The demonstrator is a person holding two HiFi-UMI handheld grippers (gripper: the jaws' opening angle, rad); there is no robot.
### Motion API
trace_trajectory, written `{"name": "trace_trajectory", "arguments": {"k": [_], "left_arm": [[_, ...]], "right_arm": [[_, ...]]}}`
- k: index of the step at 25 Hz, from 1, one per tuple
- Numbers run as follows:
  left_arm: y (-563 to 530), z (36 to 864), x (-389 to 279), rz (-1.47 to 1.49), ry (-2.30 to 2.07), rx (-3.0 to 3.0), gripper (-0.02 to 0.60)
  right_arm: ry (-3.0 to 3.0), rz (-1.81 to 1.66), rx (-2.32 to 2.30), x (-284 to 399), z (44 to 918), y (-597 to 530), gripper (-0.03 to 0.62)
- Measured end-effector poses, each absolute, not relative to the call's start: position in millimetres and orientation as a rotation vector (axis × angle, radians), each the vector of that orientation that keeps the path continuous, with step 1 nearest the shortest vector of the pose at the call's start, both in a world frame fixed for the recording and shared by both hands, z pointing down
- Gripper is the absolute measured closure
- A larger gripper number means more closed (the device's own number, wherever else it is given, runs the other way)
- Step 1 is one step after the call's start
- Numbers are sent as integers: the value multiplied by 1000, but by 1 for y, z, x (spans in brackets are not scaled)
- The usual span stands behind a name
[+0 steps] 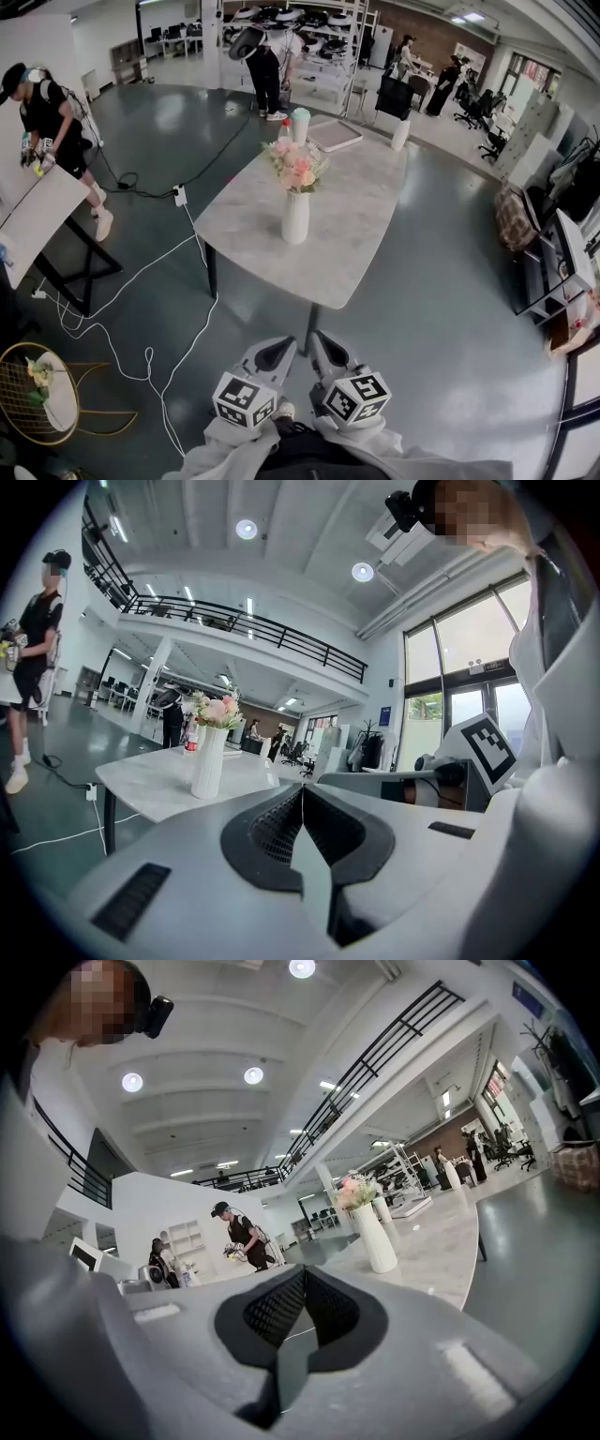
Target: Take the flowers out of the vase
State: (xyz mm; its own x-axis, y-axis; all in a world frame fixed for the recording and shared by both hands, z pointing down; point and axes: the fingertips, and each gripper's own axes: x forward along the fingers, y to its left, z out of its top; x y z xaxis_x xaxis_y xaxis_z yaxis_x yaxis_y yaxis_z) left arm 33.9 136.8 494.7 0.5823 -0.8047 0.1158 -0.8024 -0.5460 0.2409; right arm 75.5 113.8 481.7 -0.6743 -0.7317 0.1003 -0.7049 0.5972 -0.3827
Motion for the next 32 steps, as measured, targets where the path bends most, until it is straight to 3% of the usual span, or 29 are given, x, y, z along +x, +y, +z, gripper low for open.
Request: {"name": "trace_trajectory", "arguments": {"k": [32], "left_arm": [[109,508,20,27,-1269,2556,578]], "right_arm": [[2711,-659,-1338,69,498,80,594]]}}
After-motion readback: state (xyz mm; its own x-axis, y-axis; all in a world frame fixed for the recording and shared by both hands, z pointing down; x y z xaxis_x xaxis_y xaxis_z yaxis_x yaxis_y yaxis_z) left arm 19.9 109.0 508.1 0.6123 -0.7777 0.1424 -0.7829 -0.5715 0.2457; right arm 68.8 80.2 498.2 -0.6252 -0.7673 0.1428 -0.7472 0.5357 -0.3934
